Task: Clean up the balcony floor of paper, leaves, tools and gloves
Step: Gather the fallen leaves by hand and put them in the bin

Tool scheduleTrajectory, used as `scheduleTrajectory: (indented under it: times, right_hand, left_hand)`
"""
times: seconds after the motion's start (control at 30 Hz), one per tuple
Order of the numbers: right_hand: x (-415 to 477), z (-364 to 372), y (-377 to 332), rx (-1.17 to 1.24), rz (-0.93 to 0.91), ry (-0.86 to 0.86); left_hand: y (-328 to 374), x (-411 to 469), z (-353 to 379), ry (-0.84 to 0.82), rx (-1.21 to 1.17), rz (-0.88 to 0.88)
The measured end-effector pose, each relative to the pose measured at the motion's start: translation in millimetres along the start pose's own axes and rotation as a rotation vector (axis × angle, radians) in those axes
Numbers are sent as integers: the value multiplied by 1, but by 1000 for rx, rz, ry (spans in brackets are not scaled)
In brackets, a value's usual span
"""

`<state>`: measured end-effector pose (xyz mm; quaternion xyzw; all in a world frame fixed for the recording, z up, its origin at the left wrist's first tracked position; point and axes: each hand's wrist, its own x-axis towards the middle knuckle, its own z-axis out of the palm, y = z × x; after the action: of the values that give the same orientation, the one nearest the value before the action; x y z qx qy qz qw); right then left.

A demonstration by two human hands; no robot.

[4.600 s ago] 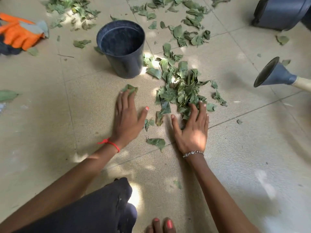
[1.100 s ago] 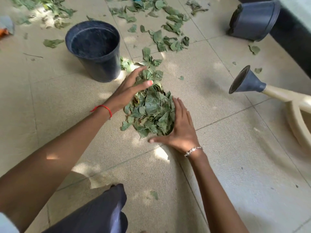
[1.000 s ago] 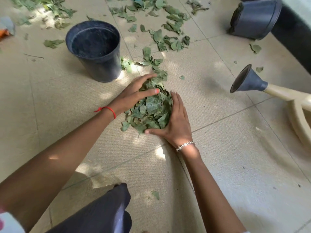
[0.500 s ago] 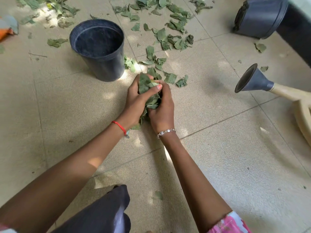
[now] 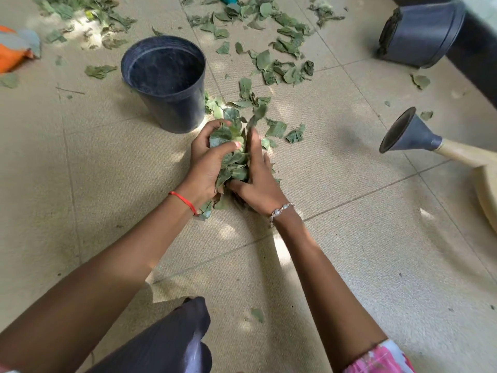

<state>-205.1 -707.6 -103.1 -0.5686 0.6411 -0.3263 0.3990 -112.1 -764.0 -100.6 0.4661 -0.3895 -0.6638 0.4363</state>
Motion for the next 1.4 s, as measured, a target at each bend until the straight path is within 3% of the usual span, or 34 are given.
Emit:
scheduleTrajectory:
  times: [0.13, 0.23, 0.3, 0.5, 0.7, 0.77, 1.0, 1.2, 1.4]
  right_hand:
    - [3, -26, -6, 260, -13, 41]
    - [21, -39, 2, 126, -78, 311]
    - [38, -46, 5, -8, -102, 358]
    - [105, -37, -12, -414, -201, 110]
    - [146, -1, -27, -694, -224, -283]
    - [146, 7, -23, -760, -221, -309]
    - [135, -11, -20, -798, -291, 183]
    - [155, -3, -9, -855, -294, -100]
    - [149, -16, -5, -770, -240, 286]
  left_hand:
    - [8, 6, 2, 32, 227, 111]
    - [16, 10, 5, 70, 279, 109]
    - [18, 13, 3, 133, 259, 101]
    - [16, 20, -10, 295, 209, 65]
    - [23, 19, -26, 381, 137, 12]
    - [26, 17, -30, 401, 129, 0]
    - [26, 14, -32, 390, 111, -43]
    - [27, 14, -31, 379, 114, -43]
    - [26, 16, -30, 368, 126, -13]
